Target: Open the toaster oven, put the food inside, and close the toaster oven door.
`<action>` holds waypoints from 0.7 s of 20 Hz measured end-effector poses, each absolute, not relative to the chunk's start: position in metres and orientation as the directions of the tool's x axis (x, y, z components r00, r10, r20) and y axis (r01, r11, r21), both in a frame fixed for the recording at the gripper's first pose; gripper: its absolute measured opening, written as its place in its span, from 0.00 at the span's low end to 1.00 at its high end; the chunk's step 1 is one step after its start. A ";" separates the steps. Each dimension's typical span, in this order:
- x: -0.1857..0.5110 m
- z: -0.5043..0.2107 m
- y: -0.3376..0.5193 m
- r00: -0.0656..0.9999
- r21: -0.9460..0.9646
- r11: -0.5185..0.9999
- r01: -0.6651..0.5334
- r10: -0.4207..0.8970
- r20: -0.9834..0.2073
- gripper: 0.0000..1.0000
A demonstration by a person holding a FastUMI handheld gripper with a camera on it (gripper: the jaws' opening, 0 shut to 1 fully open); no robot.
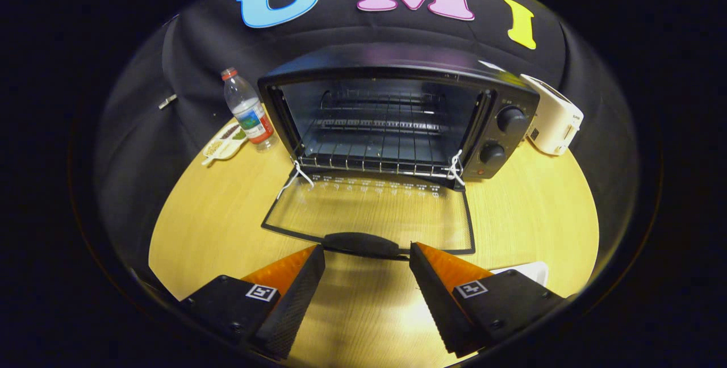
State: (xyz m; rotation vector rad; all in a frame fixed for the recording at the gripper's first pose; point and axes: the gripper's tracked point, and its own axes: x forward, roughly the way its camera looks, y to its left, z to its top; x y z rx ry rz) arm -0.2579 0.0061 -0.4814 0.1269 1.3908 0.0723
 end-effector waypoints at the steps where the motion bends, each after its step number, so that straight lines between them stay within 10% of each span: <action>1: -0.260 -0.477 0.003 0.168 0.159 0.987 0.035 0.151 -0.974 0.98; 14: -0.338 -0.433 -0.204 0.041 0.204 0.955 0.217 0.199 -0.979 0.96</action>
